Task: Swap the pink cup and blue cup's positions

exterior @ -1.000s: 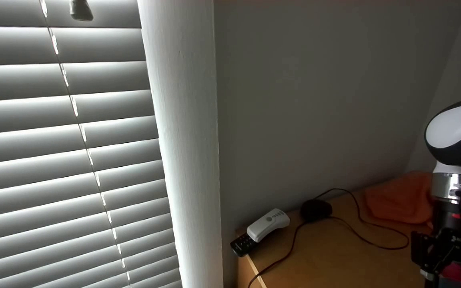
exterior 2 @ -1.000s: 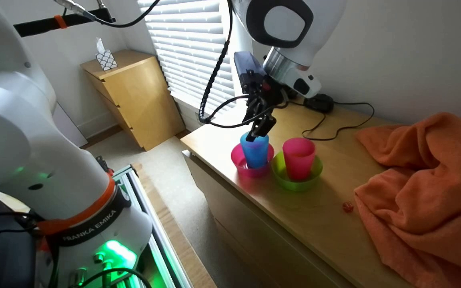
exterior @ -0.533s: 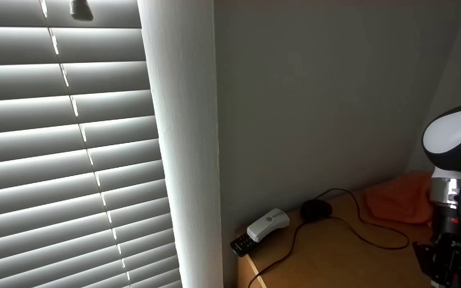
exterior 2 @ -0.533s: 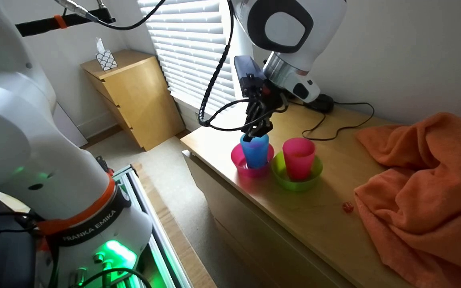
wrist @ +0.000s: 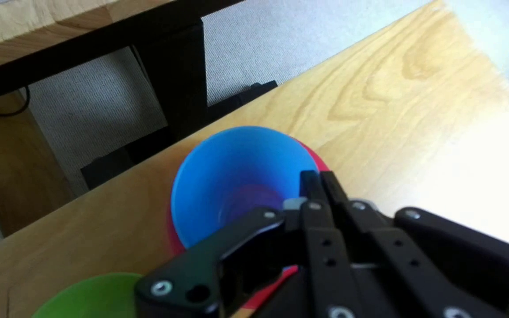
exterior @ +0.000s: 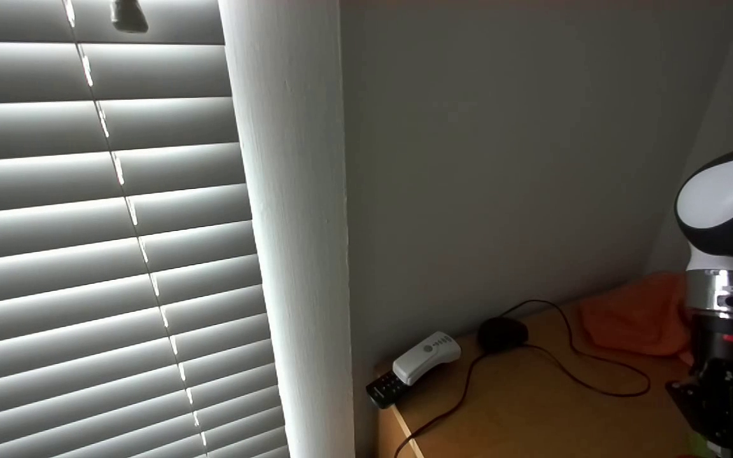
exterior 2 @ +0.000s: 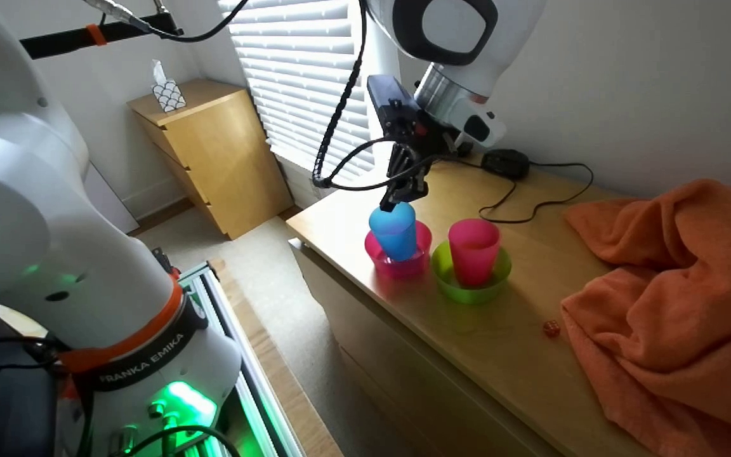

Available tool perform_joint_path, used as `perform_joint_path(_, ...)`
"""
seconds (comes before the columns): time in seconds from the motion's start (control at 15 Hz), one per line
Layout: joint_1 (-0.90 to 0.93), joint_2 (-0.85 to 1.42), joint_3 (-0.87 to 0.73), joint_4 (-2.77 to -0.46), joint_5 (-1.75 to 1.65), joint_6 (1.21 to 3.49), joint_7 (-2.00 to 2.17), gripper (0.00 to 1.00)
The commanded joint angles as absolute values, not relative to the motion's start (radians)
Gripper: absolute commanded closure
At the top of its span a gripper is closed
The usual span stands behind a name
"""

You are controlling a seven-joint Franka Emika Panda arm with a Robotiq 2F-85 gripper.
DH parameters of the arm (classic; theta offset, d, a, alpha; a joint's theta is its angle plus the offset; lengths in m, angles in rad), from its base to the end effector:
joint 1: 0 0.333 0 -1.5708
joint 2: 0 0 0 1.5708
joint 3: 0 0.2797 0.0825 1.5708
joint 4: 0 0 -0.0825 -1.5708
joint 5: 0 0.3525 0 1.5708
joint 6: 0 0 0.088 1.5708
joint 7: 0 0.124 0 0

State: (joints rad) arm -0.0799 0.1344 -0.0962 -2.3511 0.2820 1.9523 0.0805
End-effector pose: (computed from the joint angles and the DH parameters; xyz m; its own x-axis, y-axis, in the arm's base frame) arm 0.4124 -0.0512 0.2206 0.7840 -0.3290 -0.5264 -0.4493 -0.8858 -0.1156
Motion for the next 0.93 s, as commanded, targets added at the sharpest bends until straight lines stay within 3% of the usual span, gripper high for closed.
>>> perform_joint_path(0.0,-0.071,0.045,-0.088,-2.351,0.223,1.867,0.123,0.99)
perform_joint_path(0.87,-0.091,0.11,-0.09,-2.22,0.404,1.955,0.077,0.99)
